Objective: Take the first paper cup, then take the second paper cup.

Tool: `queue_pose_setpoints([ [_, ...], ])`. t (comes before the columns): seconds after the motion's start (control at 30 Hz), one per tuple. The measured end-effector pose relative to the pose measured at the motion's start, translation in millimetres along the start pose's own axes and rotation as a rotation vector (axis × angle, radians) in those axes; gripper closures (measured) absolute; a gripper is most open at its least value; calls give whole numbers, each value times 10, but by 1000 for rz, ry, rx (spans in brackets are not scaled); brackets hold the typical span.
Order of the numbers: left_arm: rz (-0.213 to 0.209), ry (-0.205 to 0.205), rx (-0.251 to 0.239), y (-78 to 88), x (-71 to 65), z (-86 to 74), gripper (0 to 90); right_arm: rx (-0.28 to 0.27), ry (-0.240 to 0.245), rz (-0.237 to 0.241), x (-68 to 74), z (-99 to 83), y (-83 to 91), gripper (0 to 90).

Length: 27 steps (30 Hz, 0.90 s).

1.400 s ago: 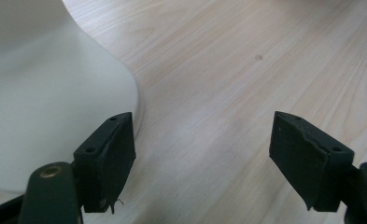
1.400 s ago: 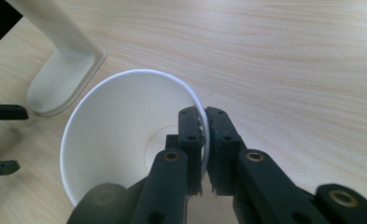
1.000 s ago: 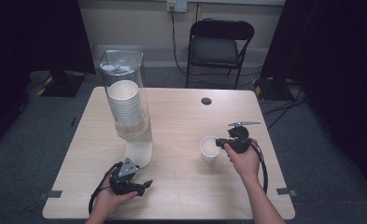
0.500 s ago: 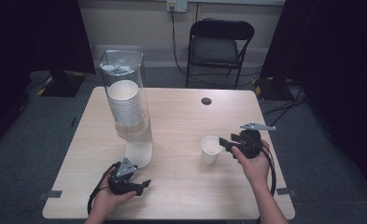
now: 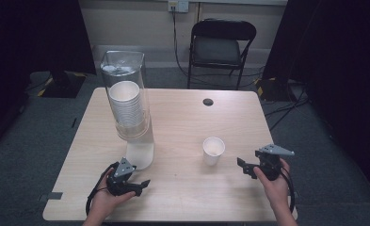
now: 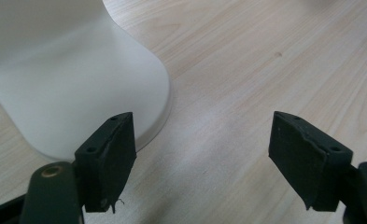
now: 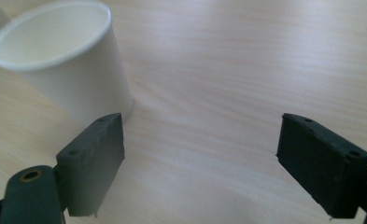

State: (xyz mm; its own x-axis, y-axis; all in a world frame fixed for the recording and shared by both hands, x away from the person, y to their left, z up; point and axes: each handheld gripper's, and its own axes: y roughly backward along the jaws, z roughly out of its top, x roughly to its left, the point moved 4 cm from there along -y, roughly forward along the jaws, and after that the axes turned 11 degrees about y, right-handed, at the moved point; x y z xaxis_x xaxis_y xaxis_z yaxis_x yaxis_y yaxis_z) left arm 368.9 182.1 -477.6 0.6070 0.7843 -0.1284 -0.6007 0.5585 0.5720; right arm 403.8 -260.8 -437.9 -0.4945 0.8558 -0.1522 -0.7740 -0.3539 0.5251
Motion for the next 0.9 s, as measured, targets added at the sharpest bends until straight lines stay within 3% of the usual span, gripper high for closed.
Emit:
queue_pose_setpoints([
  [0.03, -4, 10, -7, -1, 1, 6, 226, 21, 9, 1, 17, -121, -39, 145],
  [0.1, -9, 11, -1, 4, 5, 9, 220, 30, 15, 0, 25, -163, -52, 144],
  [0.17, -5, 14, -3, 11, 9, 18, 198, 72, 51, -8, 54, -326, -104, 145],
  [0.27, 2, 17, -11, 50, 41, 41, 178, 99, 55, 6, 81, -466, -147, 140],
  [0.47, 30, 69, -60, 151, 156, 105, 160, 108, 86, 5, 113, -481, -128, 140],
  [0.7, 57, 93, -105, 213, 265, 253, 160, 109, 86, 2, 113, -482, -129, 137],
  [0.9, 88, 150, -172, 222, 362, 389, 164, 109, 86, 3, 114, -482, -129, 136],
])
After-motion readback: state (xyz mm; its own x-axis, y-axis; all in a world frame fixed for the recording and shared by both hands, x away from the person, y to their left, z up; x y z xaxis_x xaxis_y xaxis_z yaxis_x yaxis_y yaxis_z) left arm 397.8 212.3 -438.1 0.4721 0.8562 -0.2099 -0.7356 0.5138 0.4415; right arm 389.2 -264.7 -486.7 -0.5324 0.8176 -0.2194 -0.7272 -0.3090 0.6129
